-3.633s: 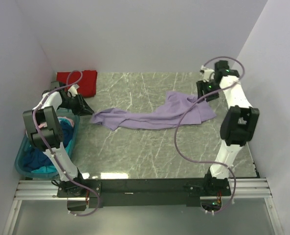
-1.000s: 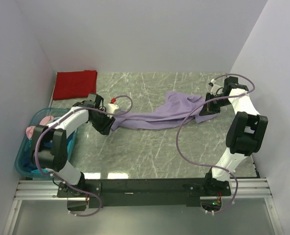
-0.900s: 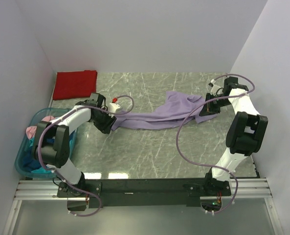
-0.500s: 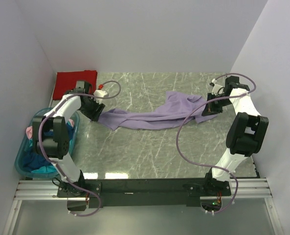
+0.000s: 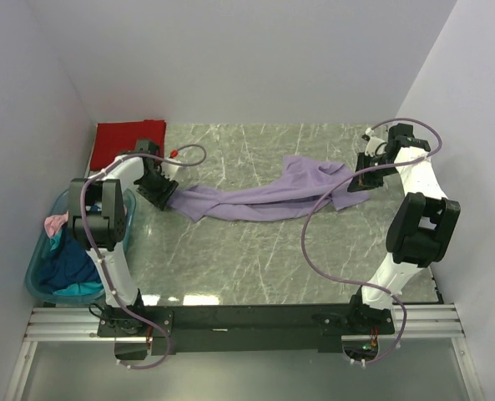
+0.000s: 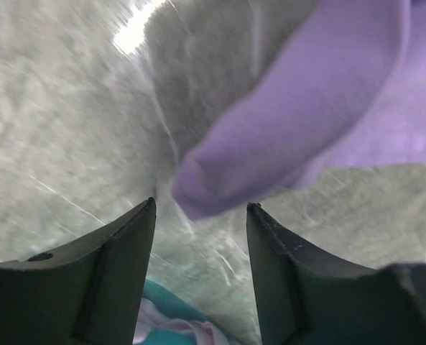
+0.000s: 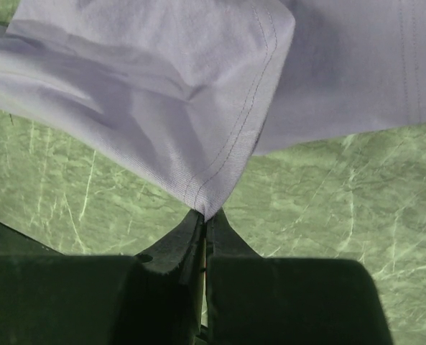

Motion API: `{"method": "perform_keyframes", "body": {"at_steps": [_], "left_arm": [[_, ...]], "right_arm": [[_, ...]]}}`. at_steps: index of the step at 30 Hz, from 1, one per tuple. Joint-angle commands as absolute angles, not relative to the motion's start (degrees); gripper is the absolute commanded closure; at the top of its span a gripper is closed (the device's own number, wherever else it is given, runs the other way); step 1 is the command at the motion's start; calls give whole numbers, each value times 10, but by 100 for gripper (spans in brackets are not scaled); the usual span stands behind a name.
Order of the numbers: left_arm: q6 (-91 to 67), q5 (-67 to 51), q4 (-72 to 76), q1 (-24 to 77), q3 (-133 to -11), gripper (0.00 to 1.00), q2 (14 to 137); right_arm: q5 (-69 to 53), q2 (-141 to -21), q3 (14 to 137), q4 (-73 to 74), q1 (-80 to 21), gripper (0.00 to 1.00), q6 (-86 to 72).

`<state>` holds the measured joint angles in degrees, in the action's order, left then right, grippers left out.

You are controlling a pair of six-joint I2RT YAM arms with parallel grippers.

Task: Fold and stack the t-shirts
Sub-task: Flatten the tshirt out

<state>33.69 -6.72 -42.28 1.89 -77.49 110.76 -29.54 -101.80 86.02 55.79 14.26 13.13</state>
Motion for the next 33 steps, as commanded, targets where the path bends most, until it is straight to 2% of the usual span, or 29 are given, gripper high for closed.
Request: {"method": "perform_keyframes", "body": {"at_steps": [1, 5, 8, 9, 11, 12, 13, 15, 18, 19, 22, 24, 27, 30, 31, 33], "left_arm": [[349, -62, -406, 18, -807, 42, 1114], [349, -70, -400, 18, -814, 49, 1121], [354, -78, -408, 18, -819, 67, 1121], [358, -77, -412, 17, -820, 79, 1121], [360, -78, -427, 14, -830, 88, 1121], [359, -81, -447, 12, -836, 98, 1117], [358, -94, -460, 5, -843, 99, 1114], [352, -120, -516, 2, -878, 99, 1105], [327, -226, -596, -38, -975, 100, 1094], [320, -303, -654, -59, -1009, 99, 1095], [269, -406, -719, -102, -1176, 99, 1102], [197, -499, -711, -121, -1215, 99, 1095], [61, -597, -623, -159, -1230, 100, 1061], [-121, -662, -440, -191, -1174, 100, 992], [-170, -671, -365, -201, -1122, 100, 969], [-308, -677, -162, -217, -1069, 100, 898]], "right_arm": [[-294, -1019, 889, 565, 148, 100, 135], [-297, -1025, 891, 568, 148, 100, 134], [-296, -1024, 895, 570, 148, 100, 136], [-297, -1024, 895, 571, 148, 100, 136], [-297, -1022, 902, 577, 148, 100, 139], [-298, -1021, 904, 580, 148, 100, 140], [-299, -1019, 906, 582, 148, 100, 143], [-309, -1010, 916, 589, 148, 100, 146], [-341, -988, 953, 605, 151, 100, 152], [-351, -984, 968, 609, 157, 100, 152], [-380, -972, 1063, 615, 170, 100, 135], [-389, -968, 1101, 614, 176, 100, 118], [-391, -957, 1160, 592, 185, 100, 92], [-376, -940, 1200, 557, 189, 100, 70], [-373, -933, 1216, 550, 190, 100, 66], [-365, -915, 1230, 533, 190, 100, 58]]}}
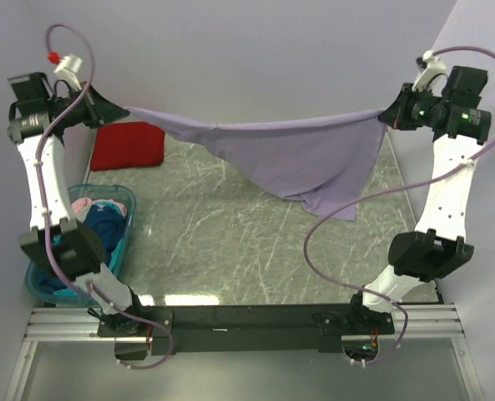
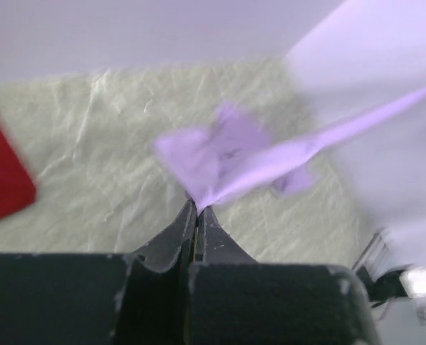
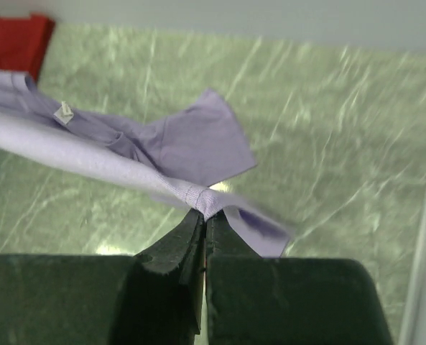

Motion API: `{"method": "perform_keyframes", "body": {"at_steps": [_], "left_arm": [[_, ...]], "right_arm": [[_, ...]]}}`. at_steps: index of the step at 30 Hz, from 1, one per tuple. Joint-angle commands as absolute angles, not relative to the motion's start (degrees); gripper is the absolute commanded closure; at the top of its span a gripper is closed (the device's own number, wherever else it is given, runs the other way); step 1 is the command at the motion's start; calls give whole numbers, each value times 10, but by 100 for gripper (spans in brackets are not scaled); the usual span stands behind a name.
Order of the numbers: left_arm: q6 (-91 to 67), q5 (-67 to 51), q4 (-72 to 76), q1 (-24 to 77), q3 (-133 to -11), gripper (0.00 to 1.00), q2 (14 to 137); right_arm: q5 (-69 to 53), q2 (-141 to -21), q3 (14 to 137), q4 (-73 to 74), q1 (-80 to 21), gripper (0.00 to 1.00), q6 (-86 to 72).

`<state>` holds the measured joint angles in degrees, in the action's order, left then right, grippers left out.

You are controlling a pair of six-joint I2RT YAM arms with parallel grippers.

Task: Fold and stack the t-shirts
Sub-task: Flatten the tshirt out

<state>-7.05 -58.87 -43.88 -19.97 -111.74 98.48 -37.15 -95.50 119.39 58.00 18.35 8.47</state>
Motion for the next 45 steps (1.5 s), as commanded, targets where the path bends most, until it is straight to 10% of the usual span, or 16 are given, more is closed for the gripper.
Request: {"method": "perform_keyframes", "body": {"at_steps": [1, 27, 34, 45], "left_arm": [[-340, -672, -113, -221, -1035, 100, 876], [-207, -163, -126, -224, -1141, 100, 481], [-178, -187, -135, -218, -1151, 100, 498], [-172, -392, -116, -220, -774, 99, 431]], "right_arm": [[-362, -907, 1240, 527, 191, 100, 56], [-96, -432, 1096, 194, 191, 100, 57], [-120, -456, 1074, 187, 191, 100, 62], [-284, -444, 760, 205, 191, 100, 86]]}}
